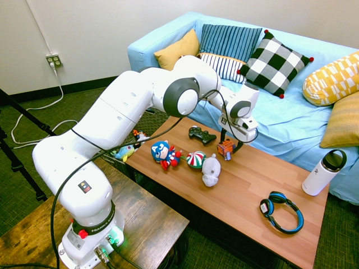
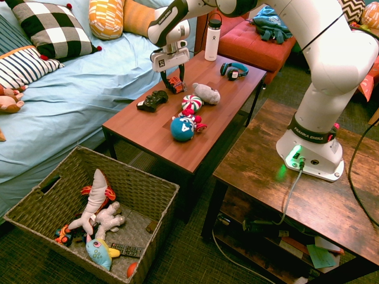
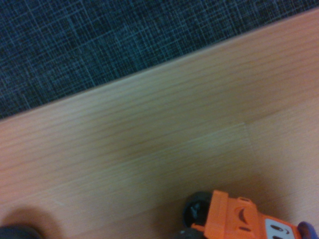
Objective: Put the toy car in the basket
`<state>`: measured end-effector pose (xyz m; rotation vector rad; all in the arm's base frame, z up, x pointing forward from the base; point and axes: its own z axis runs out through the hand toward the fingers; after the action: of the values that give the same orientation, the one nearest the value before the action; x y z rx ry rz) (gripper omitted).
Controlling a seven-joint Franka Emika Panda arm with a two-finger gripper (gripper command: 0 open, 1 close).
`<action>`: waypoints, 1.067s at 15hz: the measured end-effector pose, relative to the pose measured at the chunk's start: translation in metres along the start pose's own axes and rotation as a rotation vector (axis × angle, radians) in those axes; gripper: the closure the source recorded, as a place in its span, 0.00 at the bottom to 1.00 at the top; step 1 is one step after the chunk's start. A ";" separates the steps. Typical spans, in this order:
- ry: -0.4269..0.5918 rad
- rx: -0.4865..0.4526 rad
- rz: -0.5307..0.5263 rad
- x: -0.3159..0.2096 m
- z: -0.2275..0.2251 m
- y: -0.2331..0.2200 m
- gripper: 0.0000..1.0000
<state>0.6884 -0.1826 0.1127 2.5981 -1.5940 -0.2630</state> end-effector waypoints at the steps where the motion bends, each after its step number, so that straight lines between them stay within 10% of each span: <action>1: -0.001 0.001 -0.002 -0.001 0.000 -0.001 1.00; 10: 0.005 0.040 -0.034 -0.017 -0.037 -0.010 1.00; 16: 0.101 0.083 -0.271 -0.229 -0.160 -0.070 1.00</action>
<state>0.6786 0.0499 0.2822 2.8388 -1.2457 -0.0810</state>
